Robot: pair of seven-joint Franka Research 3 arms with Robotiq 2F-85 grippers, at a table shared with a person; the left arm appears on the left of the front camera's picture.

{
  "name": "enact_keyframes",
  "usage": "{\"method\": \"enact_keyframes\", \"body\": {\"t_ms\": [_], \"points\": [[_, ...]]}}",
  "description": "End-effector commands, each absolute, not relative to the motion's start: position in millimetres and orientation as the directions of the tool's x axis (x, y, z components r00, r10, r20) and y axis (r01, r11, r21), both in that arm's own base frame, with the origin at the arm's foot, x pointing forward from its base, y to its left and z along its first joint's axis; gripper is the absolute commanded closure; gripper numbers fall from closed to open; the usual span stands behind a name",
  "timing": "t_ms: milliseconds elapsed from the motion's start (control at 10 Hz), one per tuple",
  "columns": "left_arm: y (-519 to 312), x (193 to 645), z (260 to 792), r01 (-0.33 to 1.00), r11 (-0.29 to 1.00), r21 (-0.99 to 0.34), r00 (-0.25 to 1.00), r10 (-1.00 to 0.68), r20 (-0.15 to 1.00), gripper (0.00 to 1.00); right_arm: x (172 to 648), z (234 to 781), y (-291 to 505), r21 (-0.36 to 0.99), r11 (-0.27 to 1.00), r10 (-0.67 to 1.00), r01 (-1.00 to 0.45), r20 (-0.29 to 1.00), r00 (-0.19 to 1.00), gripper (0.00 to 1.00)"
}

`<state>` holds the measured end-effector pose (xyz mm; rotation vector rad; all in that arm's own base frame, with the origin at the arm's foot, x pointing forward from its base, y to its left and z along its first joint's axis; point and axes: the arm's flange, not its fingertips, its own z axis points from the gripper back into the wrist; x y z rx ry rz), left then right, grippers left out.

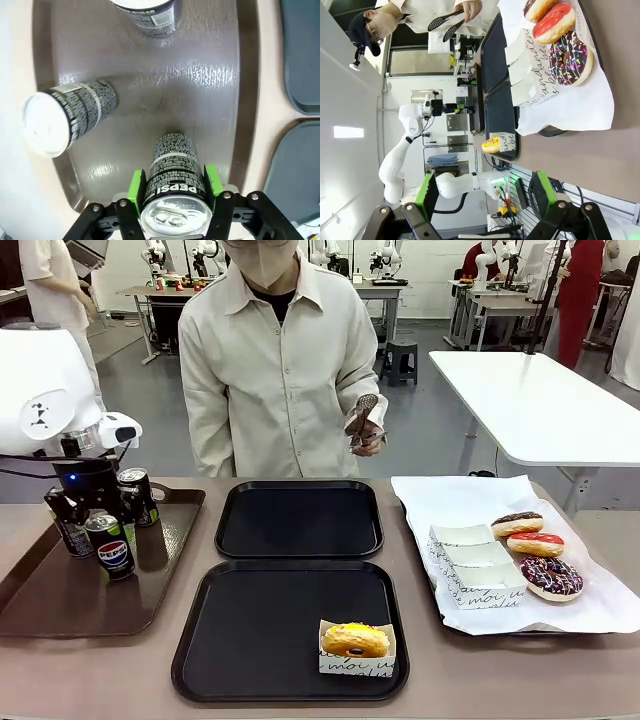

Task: Set up donuts and drinks on trays.
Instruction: Pick up one Pepsi coke and place it on the Flat Tray.

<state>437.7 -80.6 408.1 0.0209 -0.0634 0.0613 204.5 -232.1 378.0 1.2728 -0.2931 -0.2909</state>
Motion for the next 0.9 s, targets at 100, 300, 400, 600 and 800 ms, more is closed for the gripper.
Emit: {"method": "enact_keyframes", "body": {"t_ms": [100,300,400,600,800], "points": [[-89,385,500,-0.066,0.998,-0.018,0.992,0.067,0.108,1.00,205,378,-232,0.964,0.264,-0.369,0.035,0.067,0.927,0.00],[-90,352,535,-0.055,0.998,-0.010,0.990,0.056,0.133,1.00,205,378,-232,0.964,0.264,-0.369,0.035,0.067,0.927,0.00],[-88,344,544,-0.052,0.998,-0.034,0.988,0.056,0.145,1.00,205,378,-232,0.964,0.264,-0.369,0.035,0.067,0.927,0.00],[-90,346,543,-0.054,0.999,-0.002,0.989,0.054,0.137,1.00,205,378,-232,0.964,0.264,-0.369,0.035,0.067,0.927,0.00],[-90,346,543,-0.054,0.999,-0.002,0.989,0.054,0.137,1.00,205,378,-232,0.964,0.264,-0.369,0.035,0.067,0.927,0.00]]}}
